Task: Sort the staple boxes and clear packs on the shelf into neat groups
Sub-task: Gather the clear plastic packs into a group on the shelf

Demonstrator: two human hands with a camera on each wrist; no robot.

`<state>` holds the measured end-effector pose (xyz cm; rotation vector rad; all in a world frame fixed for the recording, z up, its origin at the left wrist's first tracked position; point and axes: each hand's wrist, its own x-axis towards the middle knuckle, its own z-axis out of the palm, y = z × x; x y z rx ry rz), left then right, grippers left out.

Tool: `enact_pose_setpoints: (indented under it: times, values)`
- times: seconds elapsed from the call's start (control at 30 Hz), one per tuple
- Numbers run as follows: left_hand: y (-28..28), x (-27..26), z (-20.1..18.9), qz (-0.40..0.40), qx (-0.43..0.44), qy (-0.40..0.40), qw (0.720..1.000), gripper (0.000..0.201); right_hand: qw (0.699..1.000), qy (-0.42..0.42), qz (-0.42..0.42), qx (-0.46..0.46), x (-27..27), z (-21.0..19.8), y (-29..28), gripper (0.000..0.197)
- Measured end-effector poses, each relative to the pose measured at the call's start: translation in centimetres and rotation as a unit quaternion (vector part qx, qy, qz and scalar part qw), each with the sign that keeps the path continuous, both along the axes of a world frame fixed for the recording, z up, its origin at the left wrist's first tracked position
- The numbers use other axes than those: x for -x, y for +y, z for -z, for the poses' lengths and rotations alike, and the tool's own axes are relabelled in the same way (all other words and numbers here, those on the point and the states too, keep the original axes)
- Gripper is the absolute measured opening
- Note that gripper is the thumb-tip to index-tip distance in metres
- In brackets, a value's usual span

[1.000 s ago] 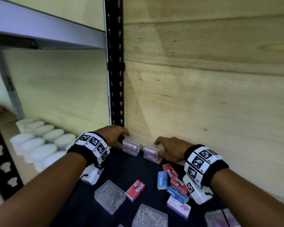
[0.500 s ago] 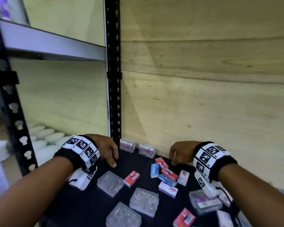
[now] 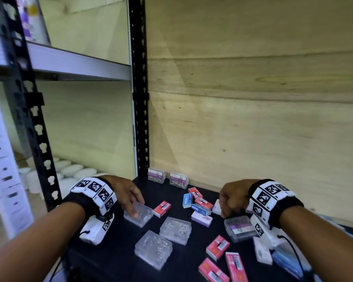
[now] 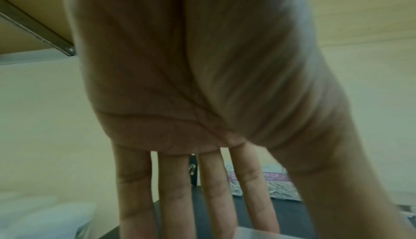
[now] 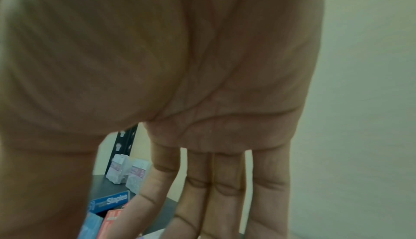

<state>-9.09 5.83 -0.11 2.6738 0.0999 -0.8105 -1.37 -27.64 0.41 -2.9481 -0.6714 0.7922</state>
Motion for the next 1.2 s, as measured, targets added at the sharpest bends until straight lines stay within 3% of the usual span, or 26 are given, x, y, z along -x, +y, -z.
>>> enact_pose_setpoints:
  times: [0.13, 0.4, 0.7, 0.83, 0.93, 1.2]
  values:
    - [-0.1, 0.7, -0.1, -0.005, -0.005, 0.012, 1.000, 0.076, 1.000, 0.007, -0.004, 0.010, 1.3, -0.4, -0.8, 0.032]
    - [0.5, 1.6, 1.4, 0.001, 0.013, -0.063, 0.998, 0.059, 0.999, 0.006, -0.021, 0.036, 2.9, -0.6, -1.7, 0.049]
    - [0.8, 2.4, 1.1, -0.053, 0.045, -0.071, 0.995, 0.034, 0.996, 0.026, -0.036, 0.074, 3.5, -0.7, -2.1, 0.053]
    - [0.8, 2.2, 1.5, -0.099, 0.029, -0.075, 0.992, 0.042, 0.999, 0.004, -0.017, 0.048, 3.3, -0.2, -2.0, 0.054]
    - [0.9, 2.0, 1.9, -0.119, 0.059, -0.077, 0.988, 0.037, 0.999, -0.011, -0.015, 0.043, 3.3, -0.2, -1.8, 0.057]
    - [1.0, 1.1, 2.2, -0.116, 0.078, -0.087, 0.986, 0.032, 0.997, -0.061, -0.036, 0.011, 2.6, -0.7, -1.1, 0.049]
